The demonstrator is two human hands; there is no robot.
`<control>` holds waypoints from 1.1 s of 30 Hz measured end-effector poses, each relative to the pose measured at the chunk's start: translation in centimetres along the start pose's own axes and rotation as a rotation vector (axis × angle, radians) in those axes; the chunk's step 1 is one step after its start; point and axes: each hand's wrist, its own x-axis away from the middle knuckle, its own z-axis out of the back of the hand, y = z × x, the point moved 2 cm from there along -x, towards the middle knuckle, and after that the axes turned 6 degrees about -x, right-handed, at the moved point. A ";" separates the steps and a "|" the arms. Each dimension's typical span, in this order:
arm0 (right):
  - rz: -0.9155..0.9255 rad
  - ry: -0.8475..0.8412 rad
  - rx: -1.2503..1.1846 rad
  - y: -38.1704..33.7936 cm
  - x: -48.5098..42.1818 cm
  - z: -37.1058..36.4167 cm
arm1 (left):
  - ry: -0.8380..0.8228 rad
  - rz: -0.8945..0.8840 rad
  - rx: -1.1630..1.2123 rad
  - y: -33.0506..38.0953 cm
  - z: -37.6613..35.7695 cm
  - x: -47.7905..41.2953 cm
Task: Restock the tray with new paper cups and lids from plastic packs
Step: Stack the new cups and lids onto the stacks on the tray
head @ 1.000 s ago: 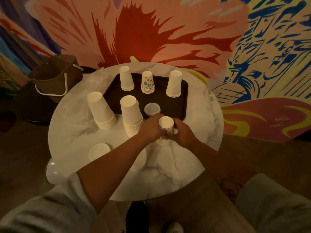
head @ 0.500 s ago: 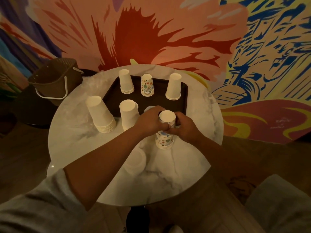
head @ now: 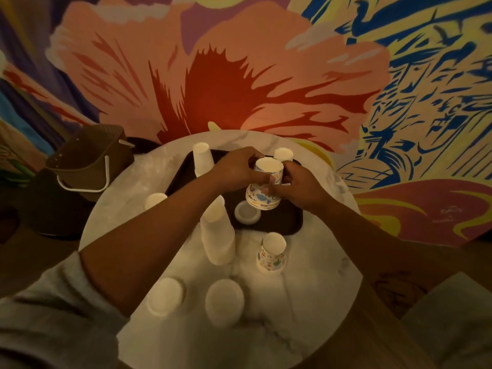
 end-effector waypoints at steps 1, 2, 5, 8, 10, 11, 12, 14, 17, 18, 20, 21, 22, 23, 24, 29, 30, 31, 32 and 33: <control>0.013 0.014 0.005 -0.4 -0.8 -0.2 | 0.005 -0.018 0.012 -0.4 0.6 -0.7; 0.022 0.031 0.008 -0.8 -1.6 -0.4 | 0.010 -0.031 0.035 -1.0 1.3 -1.4; 0.031 0.081 0.017 -1.5 -4.8 -1.2 | 0.026 -0.027 0.137 -3.1 3.0 -3.7; 0.030 0.145 0.042 -1.5 -8.4 -2.5 | 0.028 -0.038 0.221 -5.5 4.5 -5.9; 0.034 0.180 0.052 -1.2 -10.9 -3.4 | 0.030 -0.056 0.210 -7.0 5.1 -7.3; 0.040 0.196 0.059 -1.1 -12.0 -3.8 | 0.033 -0.066 0.198 -7.7 5.3 -8.1; 0.048 0.210 0.070 -0.9 -13.1 -4.2 | 0.035 -0.072 0.189 -8.5 5.3 -8.9; 0.056 0.233 0.112 -0.2 -15.0 -5.0 | 0.029 -0.083 0.176 -10.1 5.1 -10.4; 0.049 0.274 0.137 1.3 -17.4 -5.9 | -0.006 -0.064 0.184 -12.3 4.2 -12.4; 0.046 0.286 0.137 1.8 -18.0 -6.1 | -0.020 -0.054 0.192 -12.8 3.8 -12.9; 0.038 0.289 0.136 3.0 -18.9 -6.5 | -0.057 -0.034 0.196 -13.7 3.0 -13.7; 0.020 0.284 0.128 3.7 -19.2 -6.7 | -0.076 -0.029 0.187 -14.2 2.5 -14.1; -0.005 0.277 0.122 4.3 -19.5 -6.9 | -0.090 -0.028 0.163 -14.7 2.1 -14.5; -0.034 0.270 0.128 5.0 -19.7 -7.2 | -0.102 -0.029 0.126 -15.1 1.7 -14.7; -0.058 0.262 0.140 5.6 -19.7 -7.4 | -0.117 -0.026 0.088 -15.5 1.3 -14.9; -0.209 0.202 0.225 7.8 -19.3 -8.2 | -0.230 0.019 -0.078 -16.8 0.0 -14.7; -0.247 0.183 0.267 8.1 -19.1 -8.2 | -0.262 0.020 -0.108 -16.8 -0.1 -14.5; -0.281 0.155 0.317 8.3 -18.9 -8.2 | -0.290 0.019 -0.140 -16.6 -0.2 -14.3; -0.311 0.116 0.365 8.3 -18.6 -8.0 | -0.305 0.019 -0.180 -16.3 -0.1 -14.1; -0.343 0.067 0.406 8.1 -18.2 -7.8 | -0.297 0.024 -0.222 -15.8 0.2 -13.9</control>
